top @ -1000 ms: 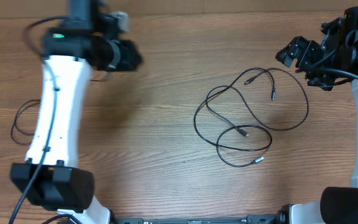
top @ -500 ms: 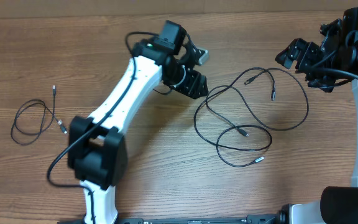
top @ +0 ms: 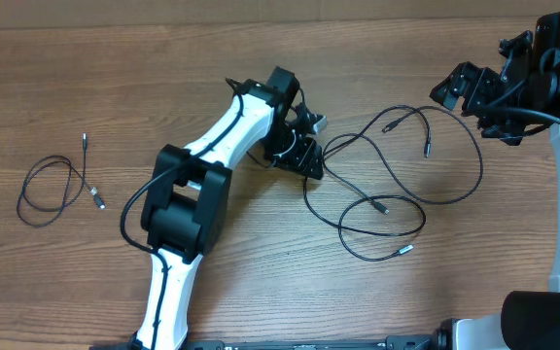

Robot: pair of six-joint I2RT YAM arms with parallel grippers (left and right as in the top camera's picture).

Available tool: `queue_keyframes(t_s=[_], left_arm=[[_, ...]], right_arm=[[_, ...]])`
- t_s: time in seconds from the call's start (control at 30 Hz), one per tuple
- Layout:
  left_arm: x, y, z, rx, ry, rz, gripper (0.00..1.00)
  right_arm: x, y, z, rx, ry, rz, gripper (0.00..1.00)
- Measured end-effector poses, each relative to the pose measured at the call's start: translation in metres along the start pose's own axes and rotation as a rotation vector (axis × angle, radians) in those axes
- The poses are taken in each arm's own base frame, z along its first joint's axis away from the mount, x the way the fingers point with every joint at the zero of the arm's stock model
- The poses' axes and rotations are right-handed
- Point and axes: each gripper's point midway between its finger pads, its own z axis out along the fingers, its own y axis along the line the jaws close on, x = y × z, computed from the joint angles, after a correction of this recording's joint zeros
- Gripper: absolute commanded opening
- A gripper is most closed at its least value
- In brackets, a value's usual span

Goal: Untangle cables

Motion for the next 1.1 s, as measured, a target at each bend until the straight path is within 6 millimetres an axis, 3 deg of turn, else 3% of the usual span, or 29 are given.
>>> queue_keyframes(t_s=[0.2, 0.23, 0.27, 0.3, 0.47, 0.57, 0.67, 0.77, 0.83, 0.93, 1.0, 1.1], left_arm=[[-0.002, -0.008, 0.010, 0.011, 0.004, 0.025, 0.43], [-0.002, -0.008, 0.011, 0.010, 0.005, 0.023, 0.38], [-0.001, -0.007, 0.011, -0.001, 0.007, 0.020, 0.24], [-0.001, -0.006, 0.012, -0.011, 0.009, 0.016, 0.04], [0.007, 0.015, 0.010, -0.145, 0.041, -0.076, 0.04], [0.004, 0.017, -0.006, -0.205, 0.030, -0.094, 0.04], [-0.019, -0.001, -0.052, -0.248, -0.092, -0.062, 0.04], [-0.046, -0.045, -0.135, -0.266, -0.317, 0.026, 0.04], [-0.052, -0.088, -0.209, -0.269, -0.507, 0.101, 0.04], [-0.037, -0.142, -0.296, -0.276, -0.731, 0.199, 0.04], [-0.023, -0.168, -0.337, -0.283, -0.842, 0.247, 0.04], [-0.006, -0.188, -0.382, -0.309, -0.967, 0.281, 0.04]], right_arm=[[0.000, 0.000, 0.000, 0.000, 0.000, -0.002, 0.98], [0.000, 0.000, 0.000, 0.000, 0.000, -0.003, 0.98], [0.001, 0.000, 0.000, 0.001, 0.002, -0.005, 0.98], [0.001, 0.000, 0.000, 0.001, 0.003, -0.005, 0.98], [0.003, -0.003, 0.000, 0.013, 0.013, -0.006, 0.98], [0.003, -0.003, 0.000, 0.015, 0.013, -0.012, 0.98], [0.002, -0.003, 0.000, 0.015, 0.009, -0.017, 0.98], [0.000, -0.002, 0.000, 0.013, 0.001, -0.024, 0.98], [0.000, -0.002, 0.000, 0.013, -0.001, -0.025, 0.98], [0.000, -0.002, 0.000, 0.013, -0.003, -0.027, 0.97], [0.000, -0.002, 0.000, 0.013, -0.003, -0.028, 0.98], [-0.001, -0.002, 0.000, 0.013, -0.003, -0.028, 0.98]])
